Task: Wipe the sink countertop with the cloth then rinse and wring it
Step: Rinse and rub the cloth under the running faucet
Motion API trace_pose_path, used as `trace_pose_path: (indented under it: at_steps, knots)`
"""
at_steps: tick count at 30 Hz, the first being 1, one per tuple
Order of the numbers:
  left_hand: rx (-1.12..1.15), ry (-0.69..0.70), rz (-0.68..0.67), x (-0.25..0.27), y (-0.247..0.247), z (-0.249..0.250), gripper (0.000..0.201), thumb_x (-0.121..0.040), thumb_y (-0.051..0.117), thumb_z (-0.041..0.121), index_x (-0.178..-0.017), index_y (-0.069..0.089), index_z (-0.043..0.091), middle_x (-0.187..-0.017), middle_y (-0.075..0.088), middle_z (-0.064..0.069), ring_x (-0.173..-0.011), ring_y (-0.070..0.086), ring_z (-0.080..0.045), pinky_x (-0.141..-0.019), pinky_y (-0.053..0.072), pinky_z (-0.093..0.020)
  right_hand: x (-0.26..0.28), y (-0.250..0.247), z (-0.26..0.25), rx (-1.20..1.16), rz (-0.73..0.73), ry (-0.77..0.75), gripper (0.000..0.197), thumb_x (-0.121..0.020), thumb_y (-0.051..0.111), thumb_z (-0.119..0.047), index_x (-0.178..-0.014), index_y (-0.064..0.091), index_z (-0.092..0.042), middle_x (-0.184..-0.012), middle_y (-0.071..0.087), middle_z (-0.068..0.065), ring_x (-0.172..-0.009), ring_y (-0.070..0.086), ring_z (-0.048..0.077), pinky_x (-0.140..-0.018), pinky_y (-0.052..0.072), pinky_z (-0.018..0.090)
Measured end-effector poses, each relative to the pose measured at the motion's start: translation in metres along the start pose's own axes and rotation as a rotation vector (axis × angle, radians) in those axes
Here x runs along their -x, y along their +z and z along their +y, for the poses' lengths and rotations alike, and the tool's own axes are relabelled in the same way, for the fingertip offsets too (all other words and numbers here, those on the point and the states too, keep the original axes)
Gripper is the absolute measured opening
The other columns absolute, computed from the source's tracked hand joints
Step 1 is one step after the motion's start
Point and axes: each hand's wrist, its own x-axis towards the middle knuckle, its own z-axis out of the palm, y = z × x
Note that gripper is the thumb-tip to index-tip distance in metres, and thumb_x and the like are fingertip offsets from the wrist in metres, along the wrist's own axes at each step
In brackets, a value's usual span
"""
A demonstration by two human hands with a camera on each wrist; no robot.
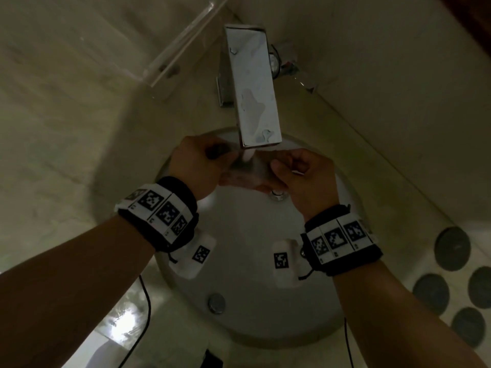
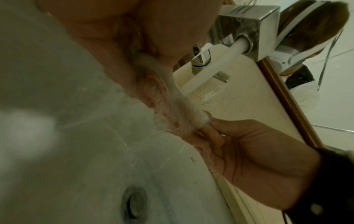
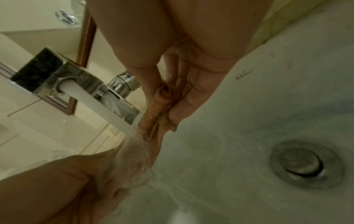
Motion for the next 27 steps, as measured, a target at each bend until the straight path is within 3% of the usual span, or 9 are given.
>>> trace_pose_path:
  at_steps: [3,5,9,13,16,19,21,24,27]
  knots:
    - [-0.06,0.022,0.023,0.001,-0.001,0.002,0.019,-0.087,0.063,0.037,-0.068,0.063,0.035,-0.065,0.063,0.009,-0.063,0.061,-0.018,-0.059,0.047,-0.027,0.001,0.001,-0.004,-0.031,0.005,0.009,0.012,-0.08,0.075,-0.01,-0.089,0.069,-0.016,-0.087,0.073,0.005,-0.085,0.071,0.019,-0.076,0.061,0.043]
    - [-0.076,0.022,0.018,0.002,0.0,0.001,0.013,-0.089,0.06,0.038,-0.086,0.069,0.028,-0.076,0.068,0.002,-0.071,0.064,-0.02,-0.063,0.052,-0.032,0.003,0.003,-0.008,-0.049,0.009,-0.032,0.013,-0.079,0.074,-0.008,-0.086,0.068,-0.018,-0.085,0.072,0.004,-0.082,0.071,0.022,-0.073,0.061,0.044]
    - [-0.092,-0.037,0.005,0.006,0.007,0.002,0.041,-0.084,0.054,0.055,-0.09,0.067,0.017,-0.082,0.069,-0.003,-0.079,0.066,-0.026,-0.077,0.055,-0.037,0.013,0.012,-0.017,-0.098,-0.033,-0.13,0.015,-0.078,0.074,-0.002,-0.086,0.066,-0.012,-0.075,0.069,0.006,-0.065,0.069,0.024,-0.059,0.059,0.034]
    - [0.356,-0.204,-0.253,0.015,0.016,0.015,0.051,-0.089,0.056,0.051,-0.102,0.071,0.005,-0.1,0.074,-0.018,-0.096,0.07,-0.036,-0.091,0.054,-0.052,0.024,0.026,-0.013,-0.081,-0.198,-0.161,0.019,-0.08,0.074,-0.003,-0.097,0.07,-0.008,-0.083,0.073,0.004,-0.074,0.071,0.017,-0.071,0.059,0.034]
    - [0.408,-0.142,-0.272,0.013,0.016,0.014,0.051,-0.081,0.068,0.049,-0.107,0.07,0.005,-0.098,0.074,-0.02,-0.09,0.071,-0.038,-0.085,0.056,-0.053,0.029,0.03,-0.01,-0.042,-0.292,-0.174,0.023,-0.081,0.073,-0.014,-0.104,0.071,-0.013,-0.091,0.075,0.004,-0.088,0.072,0.016,-0.08,0.058,0.034]
    - [0.426,-0.109,-0.255,0.011,0.014,0.011,0.043,-0.081,0.072,0.021,-0.108,0.063,-0.011,-0.087,0.066,-0.031,-0.069,0.063,-0.036,-0.065,0.049,-0.042,0.02,0.022,-0.008,-0.118,-0.083,-0.068,0.009,-0.083,0.07,-0.006,-0.092,0.07,-0.008,-0.078,0.073,0.007,-0.072,0.071,0.018,-0.063,0.056,0.029]
    - [0.405,-0.088,-0.265,0.012,0.012,0.011,0.046,-0.078,0.065,0.017,-0.11,0.059,-0.016,-0.094,0.063,-0.039,-0.076,0.064,-0.044,-0.062,0.045,-0.041,0.01,0.017,-0.003,-0.109,0.03,-0.01,0.012,-0.084,0.07,-0.008,-0.096,0.068,-0.009,-0.081,0.071,0.007,-0.071,0.068,0.02,-0.058,0.053,0.027]
    - [0.426,-0.084,-0.295,0.013,0.01,0.013,0.04,-0.085,0.061,0.012,-0.107,0.053,-0.02,-0.099,0.056,-0.049,-0.079,0.061,-0.046,-0.062,0.039,-0.043,0.002,0.018,-0.002,-0.076,-0.125,0.087,0.032,-0.091,0.064,-0.021,-0.121,0.058,-0.012,-0.108,0.067,0.01,-0.085,0.065,0.016,-0.06,0.052,0.018]
    - [0.42,-0.061,-0.286,0.012,0.009,0.015,0.051,-0.084,0.059,0.023,-0.107,0.053,-0.021,-0.083,0.055,-0.043,-0.065,0.054,-0.031,-0.054,0.037,-0.037,0.001,0.017,-0.009,-0.278,-0.218,0.235,0.027,-0.096,0.055,-0.02,-0.118,0.06,-0.006,-0.101,0.067,0.012,-0.081,0.066,0.015,-0.058,0.052,0.018]
